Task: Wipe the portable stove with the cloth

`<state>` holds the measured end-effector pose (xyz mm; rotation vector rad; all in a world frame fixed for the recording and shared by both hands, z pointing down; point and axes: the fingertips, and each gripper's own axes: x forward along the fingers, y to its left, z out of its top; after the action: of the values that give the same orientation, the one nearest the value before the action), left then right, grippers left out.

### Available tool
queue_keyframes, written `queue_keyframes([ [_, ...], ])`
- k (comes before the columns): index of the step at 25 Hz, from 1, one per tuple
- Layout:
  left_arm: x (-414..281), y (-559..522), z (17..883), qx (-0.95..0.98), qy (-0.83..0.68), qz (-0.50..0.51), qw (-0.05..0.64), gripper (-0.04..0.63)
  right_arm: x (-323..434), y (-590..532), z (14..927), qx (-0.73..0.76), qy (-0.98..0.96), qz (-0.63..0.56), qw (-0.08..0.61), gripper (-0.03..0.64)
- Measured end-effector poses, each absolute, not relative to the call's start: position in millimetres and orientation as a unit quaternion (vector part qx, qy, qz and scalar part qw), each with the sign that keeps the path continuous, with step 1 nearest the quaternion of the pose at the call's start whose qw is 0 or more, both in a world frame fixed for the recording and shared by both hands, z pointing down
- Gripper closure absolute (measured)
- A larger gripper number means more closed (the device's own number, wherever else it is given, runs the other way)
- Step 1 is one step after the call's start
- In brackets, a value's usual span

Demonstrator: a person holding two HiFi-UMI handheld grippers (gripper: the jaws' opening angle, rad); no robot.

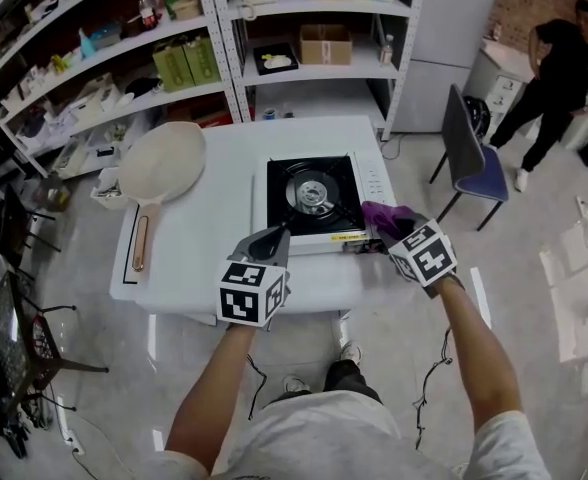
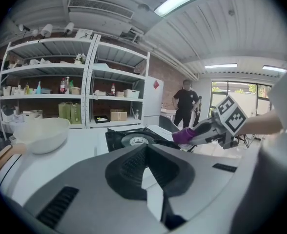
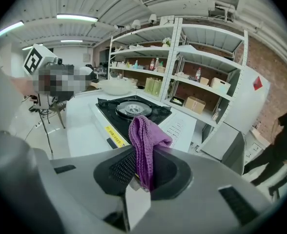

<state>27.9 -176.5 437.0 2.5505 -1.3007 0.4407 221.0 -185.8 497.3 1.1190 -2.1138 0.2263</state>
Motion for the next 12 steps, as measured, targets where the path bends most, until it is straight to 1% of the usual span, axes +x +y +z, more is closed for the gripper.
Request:
queue_keyframes([
  [12, 19.3, -172.4, 438.8, 0.878, -0.439, 0.142, 0.126, 0.594, 223.5, -153.8, 486.0, 0.385, -0.824, 0.045, 0.414, 0.551],
])
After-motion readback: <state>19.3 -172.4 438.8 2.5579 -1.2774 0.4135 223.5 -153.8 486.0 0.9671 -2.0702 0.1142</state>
